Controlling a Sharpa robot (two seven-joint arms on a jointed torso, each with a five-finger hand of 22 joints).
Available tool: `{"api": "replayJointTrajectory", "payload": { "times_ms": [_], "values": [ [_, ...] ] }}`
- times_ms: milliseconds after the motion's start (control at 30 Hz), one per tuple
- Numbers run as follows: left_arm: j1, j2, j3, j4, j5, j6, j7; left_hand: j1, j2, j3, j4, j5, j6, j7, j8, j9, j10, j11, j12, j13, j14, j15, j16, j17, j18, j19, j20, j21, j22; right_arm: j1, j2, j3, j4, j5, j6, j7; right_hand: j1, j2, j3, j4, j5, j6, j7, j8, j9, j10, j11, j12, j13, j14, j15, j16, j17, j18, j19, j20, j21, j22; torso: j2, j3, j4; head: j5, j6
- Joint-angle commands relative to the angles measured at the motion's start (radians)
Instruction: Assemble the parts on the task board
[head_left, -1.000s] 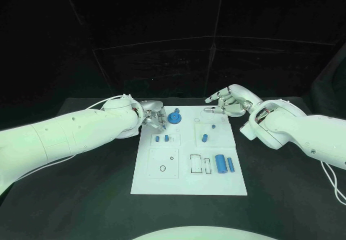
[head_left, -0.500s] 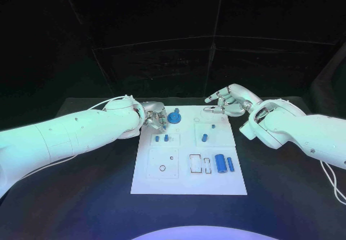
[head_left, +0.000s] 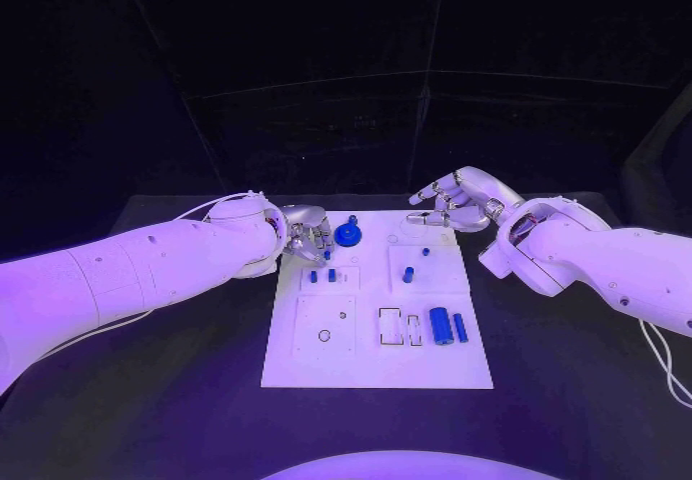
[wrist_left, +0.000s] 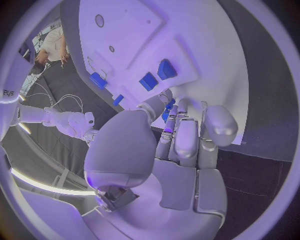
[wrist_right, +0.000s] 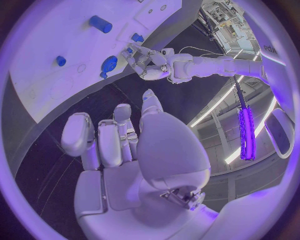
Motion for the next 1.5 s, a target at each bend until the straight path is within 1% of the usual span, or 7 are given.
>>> {"api": "replayJointTrajectory", "payload": {
  "times_ms": [33, 267, 500, 667, 800, 967, 1500],
  "values": [
    [0.001, -0.006, 0.0, 0.004, 0.024, -0.022, 0.006, -0.002, -0.014, -0.004, -0.008, 0.001, -0.03, 0.001, -0.017, 0.0, -0.025, 0.003, -0.015, -0.002, 0.011, 0.009, -0.005, -0.008, -0.014, -0.007, 0.008, -0.017, -0.015, 0.002, -0.002, 0.0, -0.004, 0.002, 0.004, -0.006, 0.002, 0.008, -0.007, 0.001, 0.004, 0.003, -0.001, 0.002, 0.001, -0.034, 0.003, -0.045, -0.044, 0.03, 0.0, -0.006, -0.005, 0.01, -0.014, 0.001, -0.009, -0.011, 0.0, -0.0008, -0.0004, 0.002, 0.002],
    [0.001, -0.026, 0.001, 0.015, 0.05, -0.089, 0.031, 0.009, -0.018, -0.03, -0.015, 0.001, -0.137, -0.006, -0.021, -0.002, -0.091, 0.015, -0.042, -0.001, 0.007, 0.018, -0.008, -0.023, -0.006, -0.021, 0.017, -0.058, -0.052, 0.002, -0.005, 0.0, -0.022, -0.042, 0.04, -0.062, 0.049, 0.026, -0.011, -0.006, 0.009, 0.004, -0.002, 0.012, 0.002, -0.118, 0.002, -0.183, -0.174, 0.011, -0.001, -0.072, -0.077, 0.024, -0.057, 0.0, -0.056, -0.084, -0.001, -0.0009, 0.0002, -0.001, 0.005],
    [0.002, -0.072, 0.003, 0.039, 0.102, -0.14, 0.074, 0.014, -0.012, -0.041, -0.014, 0.001, -0.096, 0.003, -0.012, 0.005, -0.102, 0.017, -0.042, 0.001, 0.006, 0.021, -0.009, -0.028, -0.001, -0.028, 0.019, -0.08, -0.073, 0.001, -0.001, 0.0, -0.057, -0.307, 0.143, -0.171, 0.197, 0.061, 0.04, -0.057, -0.054, 0.072, -0.006, 0.042, 0.003, -0.158, 0.001, -0.461, -0.418, 0.014, -0.003, -0.125, -0.145, 0.02, -0.032, -0.007, -0.05, -0.065, 0.0, -0.0009, 0.0005, -0.009, 0.012],
    [0.006, -0.121, 0.005, 0.055, 0.367, -0.211, 0.229, 0.011, 0.01, -0.041, -0.005, 0.002, -0.022, 0.024, 0.018, 0.015, -0.063, 0.023, -0.011, 0.007, -0.026, 0.026, -0.059, -0.117, 0.019, -0.071, 0.023, -0.191, -0.174, -0.003, 0.01, 0.0, -0.068, -0.526, 0.192, -0.218, 0.236, 0.058, 0.059, -0.065, -0.084, 0.111, -0.015, 0.038, 0.001, -0.158, 0.007, -0.583, -0.542, 0.016, 0.0, -0.127, -0.15, 0.019, -0.03, -0.003, -0.05, -0.062, -0.001, 0.0017, -0.0013, -0.019, 0.02],
    [0.008, -0.16, 0.006, 0.074, 0.716, -0.228, 0.406, 0.02, 0.031, -0.025, -0.005, 0.002, 0.019, 0.039, 0.033, 0.014, -0.08, 0.037, -0.002, 0.003, -0.154, 0.04, -0.212, -0.352, 0.056, -0.197, 0.037, -0.418, -0.367, -0.012, 0.025, 0.0, -0.078, -0.664, 0.218, -0.244, 0.247, 0.048, 0.066, -0.065, -0.097, 0.115, -0.016, 0.024, -0.001, -0.166, 0.013, -0.645, -0.616, 0.018, 0.009, -0.128, -0.153, 0.019, -0.031, 0.0, -0.052, -0.063, 0.001, -0.0005, -0.002, -0.029, 0.026],
    [0.008, -0.201, 0.005, 0.116, 1.017, -0.216, 0.535, 0.013, 0.038, -0.022, 0.001, 0.003, 0.03, 0.037, 0.036, 0.009, -0.065, 0.034, 0.023, 0.006, -0.226, 0.041, -0.288, -0.47, 0.059, -0.231, 0.042, -0.449, -0.386, -0.028, 0.043, 0.0, -0.09, -0.763, 0.243, -0.263, 0.248, 0.038, 0.074, -0.065, -0.116, 0.11, -0.014, 0.005, -0.002, -0.173, 0.019, -0.687, -0.678, 0.017, 0.013, -0.133, -0.163, 0.02, -0.033, 0.002, -0.055, -0.066, 0.001, -0.0016, 0.0012, -0.039, 0.025],
    [0.008, -0.253, 0.004, 0.209, 1.181, -0.202, 0.595, 0.009, 0.039, -0.022, 0.002, 0.003, 0.043, 0.034, 0.042, 0.008, -0.044, 0.03, 0.046, 0.007, -0.244, 0.038, -0.294, -0.485, 0.059, -0.242, 0.041, -0.465, -0.397, -0.047, 0.082, 0.0, -0.099, -0.798, 0.262, -0.239, 0.275, 0.053, 0.15, -0.08, -0.168, 0.122, -0.011, -0.019, -0.001, -0.142, 0.022, -0.737, -0.794, 0.021, 0.012, -0.123, -0.157, 0.016, -0.018, 0.001, -0.044, -0.044, 0.0, -0.0017, 0.0009, -0.036, 0.021]
  ]
}}
